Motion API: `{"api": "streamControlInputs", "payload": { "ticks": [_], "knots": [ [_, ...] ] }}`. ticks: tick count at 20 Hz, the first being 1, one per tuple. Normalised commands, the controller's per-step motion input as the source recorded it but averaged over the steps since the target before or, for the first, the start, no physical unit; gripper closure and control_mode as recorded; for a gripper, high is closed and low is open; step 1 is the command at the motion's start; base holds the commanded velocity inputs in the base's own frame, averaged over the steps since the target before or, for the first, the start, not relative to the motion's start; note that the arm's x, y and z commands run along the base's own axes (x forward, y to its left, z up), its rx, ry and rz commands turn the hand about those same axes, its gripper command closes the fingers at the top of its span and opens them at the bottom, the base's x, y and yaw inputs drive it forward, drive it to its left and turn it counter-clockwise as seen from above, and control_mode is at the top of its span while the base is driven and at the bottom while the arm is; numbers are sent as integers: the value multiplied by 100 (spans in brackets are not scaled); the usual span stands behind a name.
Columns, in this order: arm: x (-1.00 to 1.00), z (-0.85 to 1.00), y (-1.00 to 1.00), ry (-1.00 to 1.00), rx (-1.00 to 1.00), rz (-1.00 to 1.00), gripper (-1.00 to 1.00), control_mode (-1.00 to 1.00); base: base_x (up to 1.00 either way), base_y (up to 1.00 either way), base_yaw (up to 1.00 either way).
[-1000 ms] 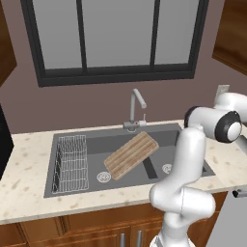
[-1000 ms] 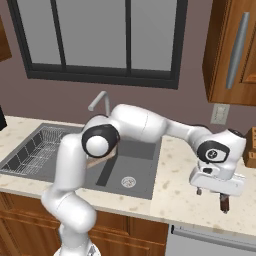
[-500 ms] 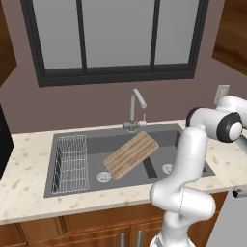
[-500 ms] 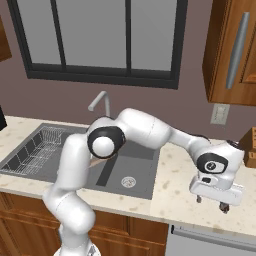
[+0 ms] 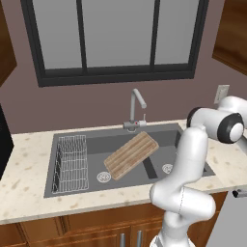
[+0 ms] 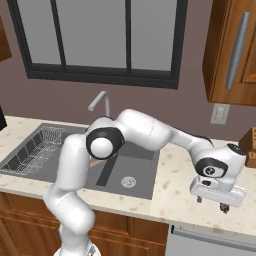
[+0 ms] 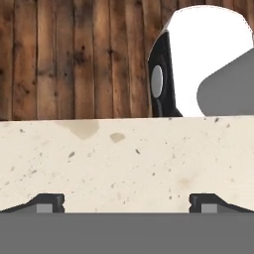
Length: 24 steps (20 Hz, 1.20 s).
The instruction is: Move the cutting board and knife to the sink. Then move spray from the cabinet to the counter.
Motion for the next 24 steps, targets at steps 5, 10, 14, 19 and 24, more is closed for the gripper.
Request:
{"api": "streamControlInputs", "payload": {
  "ticks": [5, 10, 14, 19, 24],
  "knots": [
    [0, 2, 0, -10, -16, -1, -100, -100, 0, 0, 0],
    [0, 0, 0, -9, -20, -2, -100, -100, 0, 0, 0],
    [2, 0, 0, -4, -16, 0, -100, -100, 0, 0, 0],
    [1, 1, -7, 0, -11, 0, -100, -100, 0, 0, 0],
    [3, 5, -11, 4, -1, 0, -100, -100, 0, 0, 0]
  ]
}}
